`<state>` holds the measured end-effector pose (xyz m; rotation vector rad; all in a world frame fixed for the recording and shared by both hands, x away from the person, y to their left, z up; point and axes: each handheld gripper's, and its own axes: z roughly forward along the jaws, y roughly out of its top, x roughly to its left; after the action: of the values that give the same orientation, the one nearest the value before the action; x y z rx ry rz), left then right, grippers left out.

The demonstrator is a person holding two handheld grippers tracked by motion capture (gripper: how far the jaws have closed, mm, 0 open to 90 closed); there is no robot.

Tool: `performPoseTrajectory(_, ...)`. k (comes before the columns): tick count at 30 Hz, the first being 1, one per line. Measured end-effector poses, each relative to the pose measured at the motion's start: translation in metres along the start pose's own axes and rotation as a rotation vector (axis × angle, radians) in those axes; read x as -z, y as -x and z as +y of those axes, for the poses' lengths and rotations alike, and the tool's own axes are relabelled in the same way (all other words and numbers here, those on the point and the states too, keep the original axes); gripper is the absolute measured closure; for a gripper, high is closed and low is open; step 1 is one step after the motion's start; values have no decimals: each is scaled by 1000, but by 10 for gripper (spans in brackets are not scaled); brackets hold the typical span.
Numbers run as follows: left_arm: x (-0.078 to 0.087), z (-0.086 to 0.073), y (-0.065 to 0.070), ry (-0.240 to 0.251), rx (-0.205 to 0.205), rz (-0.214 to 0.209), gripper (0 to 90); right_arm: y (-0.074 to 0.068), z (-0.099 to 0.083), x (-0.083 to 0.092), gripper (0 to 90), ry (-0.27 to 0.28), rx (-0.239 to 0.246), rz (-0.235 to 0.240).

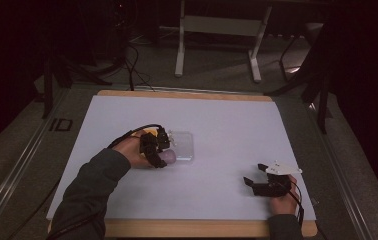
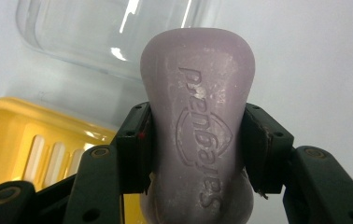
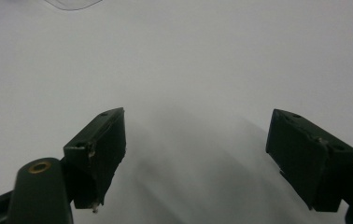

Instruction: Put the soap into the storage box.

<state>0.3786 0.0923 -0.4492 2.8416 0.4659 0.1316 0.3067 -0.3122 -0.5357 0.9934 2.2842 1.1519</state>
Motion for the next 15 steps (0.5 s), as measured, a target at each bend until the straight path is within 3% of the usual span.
performPoseTrajectory(15,-3,-11,-12,-14,61,18,495,0,0,0,197,-2,1,0)
